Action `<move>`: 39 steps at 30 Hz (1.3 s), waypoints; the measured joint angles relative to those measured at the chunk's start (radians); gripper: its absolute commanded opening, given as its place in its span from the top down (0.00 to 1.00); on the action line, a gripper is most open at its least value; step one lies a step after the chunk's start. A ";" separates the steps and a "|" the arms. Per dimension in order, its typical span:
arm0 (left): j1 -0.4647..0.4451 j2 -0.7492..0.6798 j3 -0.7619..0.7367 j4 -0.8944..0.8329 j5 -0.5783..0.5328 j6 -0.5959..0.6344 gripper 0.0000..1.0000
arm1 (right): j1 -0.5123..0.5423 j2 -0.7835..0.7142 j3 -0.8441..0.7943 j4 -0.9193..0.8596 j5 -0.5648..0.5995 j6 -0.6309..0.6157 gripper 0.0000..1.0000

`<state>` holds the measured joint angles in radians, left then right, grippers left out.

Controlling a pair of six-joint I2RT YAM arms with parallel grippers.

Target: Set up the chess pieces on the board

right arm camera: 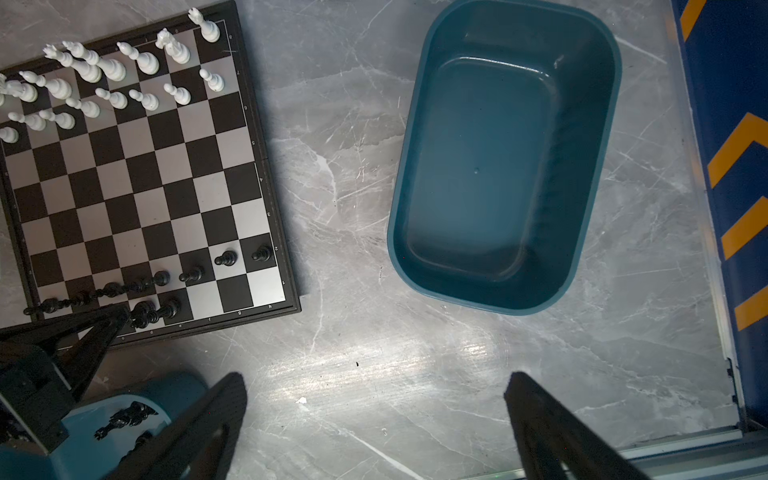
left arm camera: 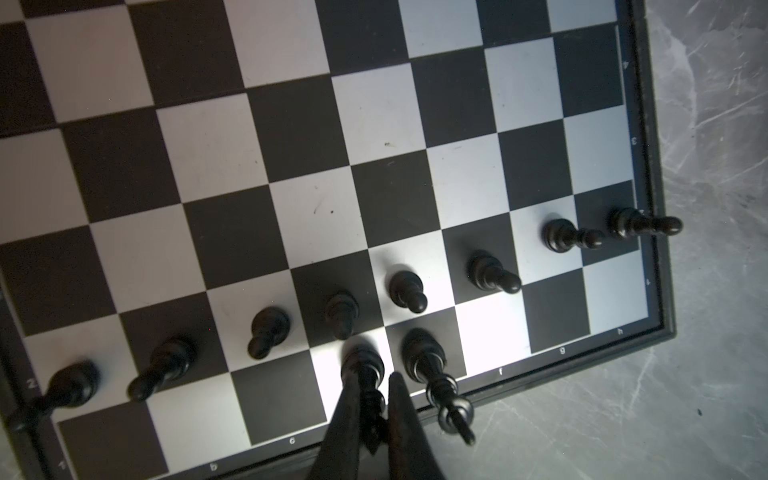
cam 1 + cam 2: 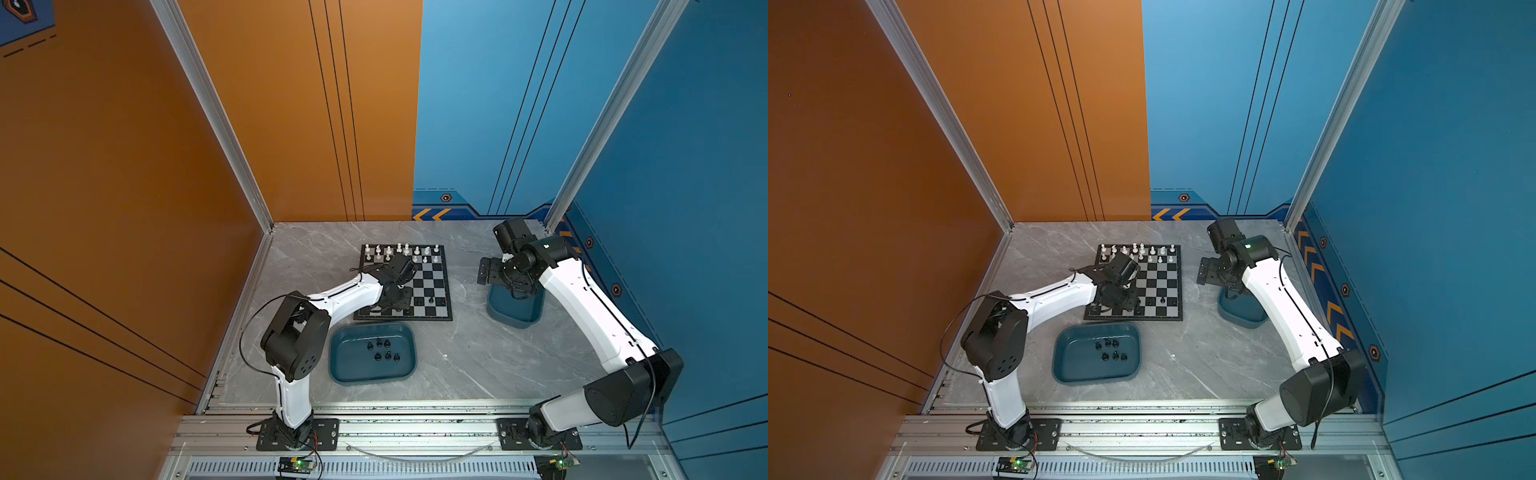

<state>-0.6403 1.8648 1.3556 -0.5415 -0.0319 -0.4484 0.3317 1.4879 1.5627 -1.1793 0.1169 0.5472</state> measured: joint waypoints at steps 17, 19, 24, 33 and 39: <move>0.000 0.000 0.000 -0.001 0.000 0.003 0.75 | -0.012 0.024 0.008 0.001 -0.001 -0.009 0.00; 0.000 0.000 0.000 -0.001 0.000 0.005 0.74 | -0.012 0.027 0.010 0.000 -0.002 -0.012 0.00; 0.000 0.000 0.000 -0.001 0.000 0.005 0.72 | -0.012 0.032 0.022 0.000 -0.007 -0.019 0.00; 0.000 -0.002 0.000 -0.011 0.000 0.004 0.67 | -0.012 0.032 0.024 0.001 -0.008 -0.020 0.00; 0.000 -0.040 0.000 -0.028 -0.008 0.004 0.67 | -0.012 0.032 0.024 0.001 -0.008 -0.026 0.00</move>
<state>-0.6403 1.8252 1.3556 -0.5697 -0.0399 -0.4446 0.3195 1.5204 1.5867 -1.1786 0.1093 0.5209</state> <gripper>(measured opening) 0.330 0.999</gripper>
